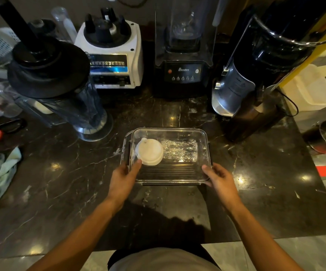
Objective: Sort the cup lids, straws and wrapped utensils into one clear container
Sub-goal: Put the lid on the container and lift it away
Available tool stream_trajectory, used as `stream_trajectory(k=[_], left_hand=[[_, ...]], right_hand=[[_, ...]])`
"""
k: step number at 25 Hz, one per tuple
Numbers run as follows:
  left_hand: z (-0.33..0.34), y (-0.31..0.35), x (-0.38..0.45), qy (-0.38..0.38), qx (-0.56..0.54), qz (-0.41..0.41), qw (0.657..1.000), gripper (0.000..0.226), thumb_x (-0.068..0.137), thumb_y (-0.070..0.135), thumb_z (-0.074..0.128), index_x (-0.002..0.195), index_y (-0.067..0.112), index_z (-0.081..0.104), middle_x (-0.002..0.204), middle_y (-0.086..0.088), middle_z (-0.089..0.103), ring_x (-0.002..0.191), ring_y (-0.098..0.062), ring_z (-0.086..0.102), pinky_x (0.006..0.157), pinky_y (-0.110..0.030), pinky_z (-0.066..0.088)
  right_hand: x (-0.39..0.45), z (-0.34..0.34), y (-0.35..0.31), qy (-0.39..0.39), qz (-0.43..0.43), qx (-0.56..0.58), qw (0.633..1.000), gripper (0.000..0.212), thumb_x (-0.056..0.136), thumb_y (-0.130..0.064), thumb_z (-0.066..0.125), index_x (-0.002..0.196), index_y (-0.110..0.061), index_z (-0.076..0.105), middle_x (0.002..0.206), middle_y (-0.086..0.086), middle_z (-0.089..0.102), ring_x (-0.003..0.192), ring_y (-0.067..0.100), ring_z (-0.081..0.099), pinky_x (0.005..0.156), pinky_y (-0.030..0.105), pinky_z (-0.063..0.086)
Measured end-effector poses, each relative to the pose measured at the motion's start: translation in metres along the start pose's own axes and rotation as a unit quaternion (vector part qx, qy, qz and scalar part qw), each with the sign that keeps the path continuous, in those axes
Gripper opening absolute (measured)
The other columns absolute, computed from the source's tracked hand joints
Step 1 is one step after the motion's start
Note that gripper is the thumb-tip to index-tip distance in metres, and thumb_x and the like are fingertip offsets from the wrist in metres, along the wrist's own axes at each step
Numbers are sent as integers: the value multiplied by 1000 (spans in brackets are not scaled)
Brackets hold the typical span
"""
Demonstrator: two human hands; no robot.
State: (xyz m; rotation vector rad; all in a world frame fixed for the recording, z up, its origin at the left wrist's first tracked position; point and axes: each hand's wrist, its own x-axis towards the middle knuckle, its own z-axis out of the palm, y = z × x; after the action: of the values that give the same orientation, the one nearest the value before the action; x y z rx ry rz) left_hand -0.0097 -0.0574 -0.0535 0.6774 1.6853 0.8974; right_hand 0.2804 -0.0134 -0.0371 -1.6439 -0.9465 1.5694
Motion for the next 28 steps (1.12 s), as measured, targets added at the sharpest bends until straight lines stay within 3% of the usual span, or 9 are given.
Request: stream_trajectory(k=[5,10,12,17,19,21,23,25,28], left_hand=[[-5,21,-8,-15,13,42,999,58,84,60,60,124,18,67,106,3,77,101,-11,74,96,-38,58],[-11,52,-13,-36,13,90,995,64,89,60,59,141,23,59,124,8,73,116,-10,68,108,-44,51],[-17,67,-15,-54,1,122,991,57,94,54,59,143,25,58,130,6,71,121,-13,66,108,-42,51],[-23,120,-32,-90,-11,209,974,32,103,26,54,133,19,64,116,4,76,109,-12,71,87,-28,56],[-25,140,-39,-101,-15,231,968,31,103,26,53,131,20,64,116,4,76,108,-12,72,89,-32,59],[-28,161,-47,-101,-22,259,960,33,98,37,58,126,23,66,117,0,75,109,-17,72,95,-44,58],[-30,184,-58,-94,-38,267,958,44,86,53,61,120,27,69,116,-4,75,109,-21,73,98,-53,56],[-31,204,-71,-92,-56,276,955,36,92,51,61,116,26,71,113,-5,77,108,-23,74,99,-55,55],[-29,234,-94,-66,-79,292,951,27,101,43,54,112,27,74,108,-1,79,105,-18,74,99,-53,55]], right_hand=[[1,14,-10,47,-40,22,998,15,99,-21,65,108,-14,74,106,9,79,104,29,74,95,43,58],[-14,28,-37,67,-62,67,994,16,102,-20,60,114,-23,69,106,0,80,96,11,76,78,21,59],[-21,30,-49,96,-90,68,989,15,102,-21,60,111,-25,71,104,-1,80,96,13,76,85,29,60],[-51,29,-88,159,-166,60,971,16,102,-27,59,106,-31,74,108,5,79,104,26,74,98,51,57],[-63,27,-108,173,-196,43,964,17,102,-32,59,105,-32,77,108,7,78,104,31,73,98,59,55],[-76,24,-133,181,-227,29,956,20,102,-32,58,104,-28,77,105,7,78,101,29,74,96,59,56],[-90,21,-157,181,-253,22,950,22,105,-29,54,102,-21,75,98,2,79,97,23,74,87,45,63],[-104,17,-179,181,-276,12,944,25,105,-29,53,94,-20,74,91,-1,79,93,22,75,80,38,64],[-120,8,-218,200,-315,-13,928,29,98,-40,57,81,-23,74,86,3,77,90,27,75,86,59,59]])
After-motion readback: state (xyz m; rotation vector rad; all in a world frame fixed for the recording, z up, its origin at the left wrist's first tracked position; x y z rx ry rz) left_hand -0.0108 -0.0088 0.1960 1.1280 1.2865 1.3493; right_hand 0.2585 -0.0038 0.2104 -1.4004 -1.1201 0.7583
